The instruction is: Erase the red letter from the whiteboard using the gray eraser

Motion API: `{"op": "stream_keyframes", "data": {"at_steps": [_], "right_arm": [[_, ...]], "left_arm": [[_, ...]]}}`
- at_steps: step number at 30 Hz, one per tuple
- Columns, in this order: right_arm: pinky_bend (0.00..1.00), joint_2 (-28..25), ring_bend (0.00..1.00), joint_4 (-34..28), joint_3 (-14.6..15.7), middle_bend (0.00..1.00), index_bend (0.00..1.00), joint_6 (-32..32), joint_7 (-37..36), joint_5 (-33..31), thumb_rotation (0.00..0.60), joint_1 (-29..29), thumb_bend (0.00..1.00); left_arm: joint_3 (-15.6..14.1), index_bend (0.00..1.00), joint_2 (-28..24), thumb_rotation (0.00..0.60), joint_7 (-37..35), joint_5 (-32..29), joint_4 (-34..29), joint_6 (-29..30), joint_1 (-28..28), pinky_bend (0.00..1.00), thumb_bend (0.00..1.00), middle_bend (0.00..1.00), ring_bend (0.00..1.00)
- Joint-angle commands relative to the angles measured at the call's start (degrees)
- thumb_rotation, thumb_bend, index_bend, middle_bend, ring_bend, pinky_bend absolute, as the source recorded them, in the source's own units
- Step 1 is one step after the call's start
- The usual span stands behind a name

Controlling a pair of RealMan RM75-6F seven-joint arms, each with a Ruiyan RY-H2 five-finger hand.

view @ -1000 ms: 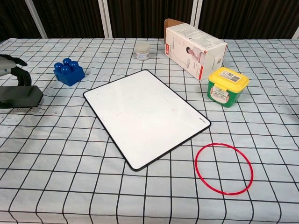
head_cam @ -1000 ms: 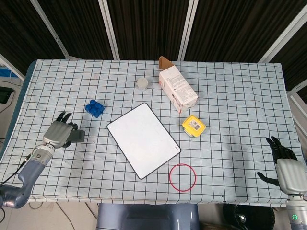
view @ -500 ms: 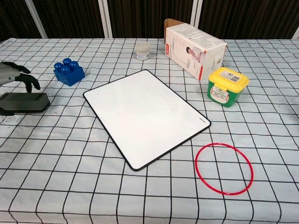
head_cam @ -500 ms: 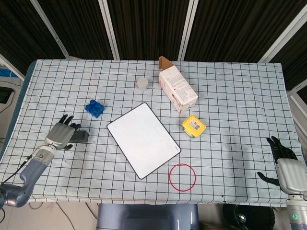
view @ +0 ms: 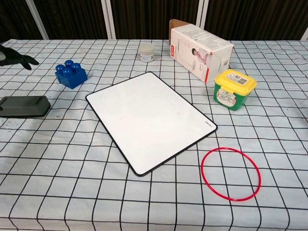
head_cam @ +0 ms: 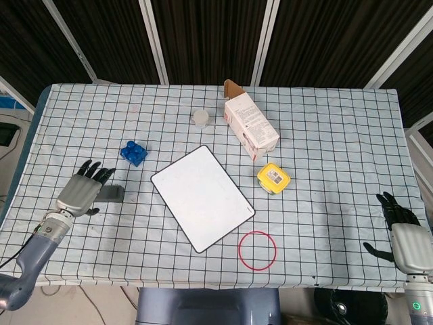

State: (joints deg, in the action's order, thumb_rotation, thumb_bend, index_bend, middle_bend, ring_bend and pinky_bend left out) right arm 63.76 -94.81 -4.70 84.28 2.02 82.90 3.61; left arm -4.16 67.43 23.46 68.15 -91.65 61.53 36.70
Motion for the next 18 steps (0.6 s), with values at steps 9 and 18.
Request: {"op": "stream_keyframes", "data": {"at_steps": [9, 18], "right_arm": [[0.21, 0.1, 0.19, 0.3, -0.1, 0.08, 0.08, 0.4, 0.1, 0.4, 0.6, 0.0, 0.05], [0.21, 0.4, 0.19, 1.0, 0.1, 0.08, 0.07, 1.0, 0.4, 1.3, 0.6, -0.1, 0.05]], "left_arm": [[-3.2, 0.0, -12.1, 0.6, 1.2, 8.6, -17.0, 14.8, -9.7, 0.0, 0.08, 0.0, 0.0], [-6.5, 0.0, -14.9, 0.6, -5.4, 18.3, -16.7, 22.6, -16.7, 0.0, 0.07, 0.0, 0.0]]}}
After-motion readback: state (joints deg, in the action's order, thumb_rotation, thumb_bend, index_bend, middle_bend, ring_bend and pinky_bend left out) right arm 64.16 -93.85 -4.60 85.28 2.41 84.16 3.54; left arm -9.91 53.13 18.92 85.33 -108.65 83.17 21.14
